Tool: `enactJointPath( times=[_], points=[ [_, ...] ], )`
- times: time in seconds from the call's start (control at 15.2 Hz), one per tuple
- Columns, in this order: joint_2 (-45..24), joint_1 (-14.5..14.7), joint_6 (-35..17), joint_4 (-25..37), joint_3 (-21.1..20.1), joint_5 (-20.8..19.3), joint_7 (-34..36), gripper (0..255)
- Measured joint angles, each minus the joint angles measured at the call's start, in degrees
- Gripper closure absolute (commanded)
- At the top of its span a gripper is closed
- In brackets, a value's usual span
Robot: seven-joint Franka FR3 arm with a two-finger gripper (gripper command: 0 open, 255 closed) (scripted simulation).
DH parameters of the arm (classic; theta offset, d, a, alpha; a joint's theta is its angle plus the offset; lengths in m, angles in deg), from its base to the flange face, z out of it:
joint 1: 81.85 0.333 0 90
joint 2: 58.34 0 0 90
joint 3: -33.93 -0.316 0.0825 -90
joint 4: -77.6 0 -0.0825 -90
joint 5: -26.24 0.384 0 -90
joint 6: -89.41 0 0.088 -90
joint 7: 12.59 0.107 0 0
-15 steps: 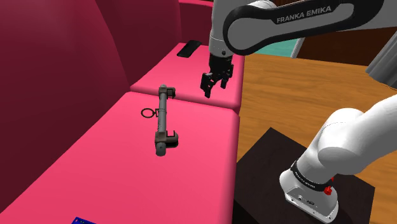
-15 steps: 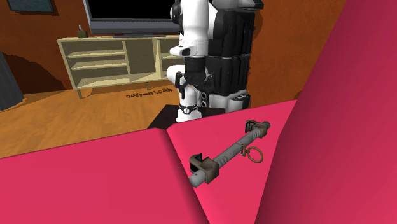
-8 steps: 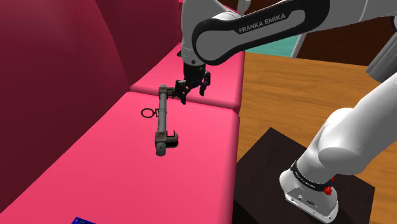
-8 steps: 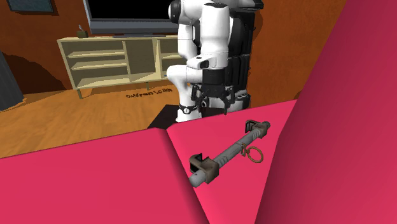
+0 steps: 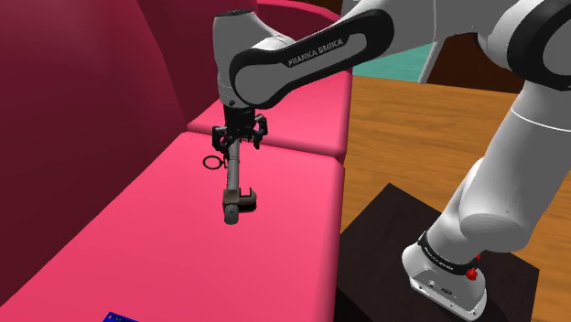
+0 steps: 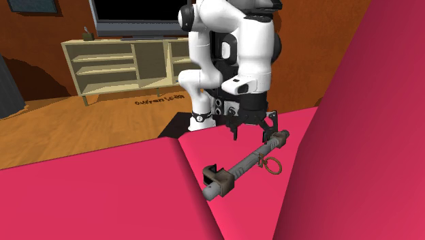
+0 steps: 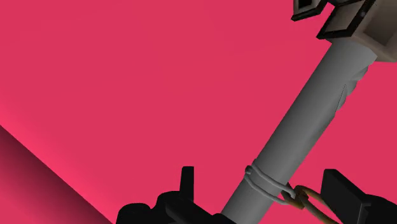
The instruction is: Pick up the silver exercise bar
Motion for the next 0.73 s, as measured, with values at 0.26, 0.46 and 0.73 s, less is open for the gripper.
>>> enactJointPath(
  times=[0.26, 0.46, 0.73],
  points=[
    [-5.5, 1.1, -0.6, 4.7, -0.1, -1.9, 3.0, 0],
    [-6.6, 1.4, -2.5, 3.8, -0.1, -2.3, 3.7, 0],
    [-7.5, 1.4, -4.8, 2.4, 0.1, -2.8, 3.9, 255]
  ],
)
